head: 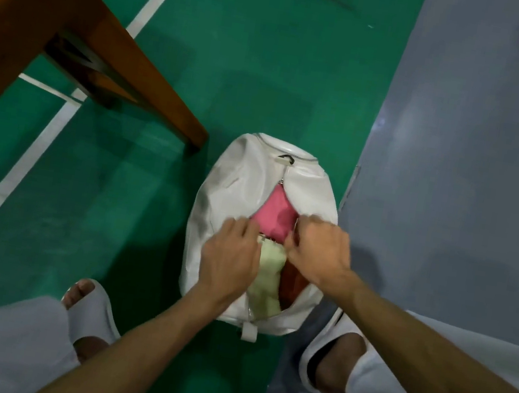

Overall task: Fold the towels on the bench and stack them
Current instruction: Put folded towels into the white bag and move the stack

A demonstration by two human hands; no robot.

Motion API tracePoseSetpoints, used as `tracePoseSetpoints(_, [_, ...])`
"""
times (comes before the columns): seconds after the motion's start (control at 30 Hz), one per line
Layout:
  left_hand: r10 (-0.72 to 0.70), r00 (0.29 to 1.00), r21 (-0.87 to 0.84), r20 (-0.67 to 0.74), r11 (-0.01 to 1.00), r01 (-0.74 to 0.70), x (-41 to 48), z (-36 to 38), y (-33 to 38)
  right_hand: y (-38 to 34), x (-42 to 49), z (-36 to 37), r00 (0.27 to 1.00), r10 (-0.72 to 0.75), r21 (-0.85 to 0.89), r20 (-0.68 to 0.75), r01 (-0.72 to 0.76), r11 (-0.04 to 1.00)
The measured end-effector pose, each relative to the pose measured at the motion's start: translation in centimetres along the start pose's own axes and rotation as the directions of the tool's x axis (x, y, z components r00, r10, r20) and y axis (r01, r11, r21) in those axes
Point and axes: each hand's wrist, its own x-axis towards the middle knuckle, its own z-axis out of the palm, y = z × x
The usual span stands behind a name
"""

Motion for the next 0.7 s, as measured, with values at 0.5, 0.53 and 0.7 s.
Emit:
tracePoseSetpoints(0.5, [-0.224,0.793,0.419,0.567,0.907,-0.044,5.9,1.5,-3.6,4.1,2.3,4.8,0.885,0.420,0.369,0.199,-0.465,0.805])
tracePoseSetpoints(0.53, [-0.216,0.791,0.403,0.573,0.914,-0.042,6.0,1.8,-3.9,4.1,2.4,5.2,0.886,0.421,0.429,0.197,-0.464,0.775])
tracePoseSetpoints(0.7, [-0.170,0.859,0.065,0.483,0.985,0.158,6.7,1.0,-5.0,3.4,2.5,6.1,0.846,0.519,0.693,0.124,-0.448,0.565])
